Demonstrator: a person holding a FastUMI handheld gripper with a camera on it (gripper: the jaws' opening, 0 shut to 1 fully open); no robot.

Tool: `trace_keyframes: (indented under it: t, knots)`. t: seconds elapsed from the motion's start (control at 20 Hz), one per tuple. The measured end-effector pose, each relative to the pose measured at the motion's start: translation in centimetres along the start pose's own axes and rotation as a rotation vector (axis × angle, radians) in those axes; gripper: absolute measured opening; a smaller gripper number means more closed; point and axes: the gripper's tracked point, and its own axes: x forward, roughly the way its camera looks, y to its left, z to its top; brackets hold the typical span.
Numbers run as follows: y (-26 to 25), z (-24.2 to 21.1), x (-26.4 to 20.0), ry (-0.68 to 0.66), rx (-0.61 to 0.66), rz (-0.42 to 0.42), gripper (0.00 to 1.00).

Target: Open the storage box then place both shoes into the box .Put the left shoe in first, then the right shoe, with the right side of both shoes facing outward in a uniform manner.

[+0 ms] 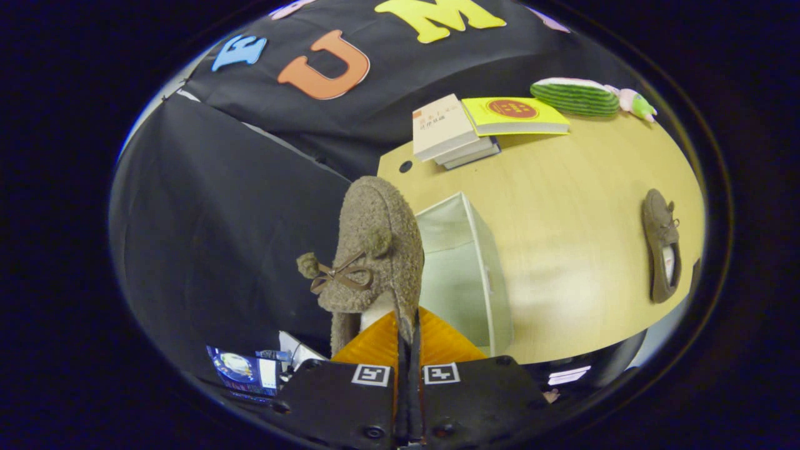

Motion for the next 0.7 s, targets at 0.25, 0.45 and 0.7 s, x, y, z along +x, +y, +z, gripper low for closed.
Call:
trace_keyframes:
  t: [0.25, 0.45, 0.7]
  knots:
    - [0.3, -2.2, 5.1, 0.043, 0.011, -0.072, 0.06]
    - [0.0, -3.4, 8.3, 0.086, 0.051, -0.089, 0.08]
    - [1.2, -3.8, 9.0, 0.1, 0.039, -0.038, 0.2]
